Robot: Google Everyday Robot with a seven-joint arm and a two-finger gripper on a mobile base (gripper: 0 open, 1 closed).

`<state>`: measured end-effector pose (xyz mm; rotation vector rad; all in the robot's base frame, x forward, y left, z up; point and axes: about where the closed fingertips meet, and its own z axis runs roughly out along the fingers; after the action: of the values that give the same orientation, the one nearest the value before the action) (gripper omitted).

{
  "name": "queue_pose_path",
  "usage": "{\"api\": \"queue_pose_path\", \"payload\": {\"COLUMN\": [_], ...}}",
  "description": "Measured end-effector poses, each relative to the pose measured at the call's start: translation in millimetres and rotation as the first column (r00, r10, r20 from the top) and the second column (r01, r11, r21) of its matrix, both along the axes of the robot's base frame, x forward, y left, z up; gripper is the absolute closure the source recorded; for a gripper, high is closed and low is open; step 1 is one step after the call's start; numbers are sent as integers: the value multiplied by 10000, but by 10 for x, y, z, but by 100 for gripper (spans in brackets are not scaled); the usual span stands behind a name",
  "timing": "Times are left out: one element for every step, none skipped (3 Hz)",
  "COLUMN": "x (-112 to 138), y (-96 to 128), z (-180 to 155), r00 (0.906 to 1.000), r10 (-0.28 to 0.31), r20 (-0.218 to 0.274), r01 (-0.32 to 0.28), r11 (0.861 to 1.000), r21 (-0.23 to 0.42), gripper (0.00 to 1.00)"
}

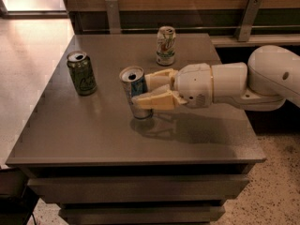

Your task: Knock redbull can over

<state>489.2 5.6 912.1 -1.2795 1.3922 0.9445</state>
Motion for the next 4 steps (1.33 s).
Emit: {"api": "queue_pose_path", "payload": {"x": [-12, -35, -59, -52], "y": [-154, -214, -234, -220], "z": [122, 180, 174, 90], "r00": [9996, 9989, 9965, 9920], "r10": [-262, -420, -786, -1213], "r20": [-80, -185, -276, -352], "r01": [252, 373, 645, 892], "r11": [9942, 9782, 9378, 8701], "r21": [-1043, -2044, -3413, -4847], "gripper": [100, 100, 100, 100]}}
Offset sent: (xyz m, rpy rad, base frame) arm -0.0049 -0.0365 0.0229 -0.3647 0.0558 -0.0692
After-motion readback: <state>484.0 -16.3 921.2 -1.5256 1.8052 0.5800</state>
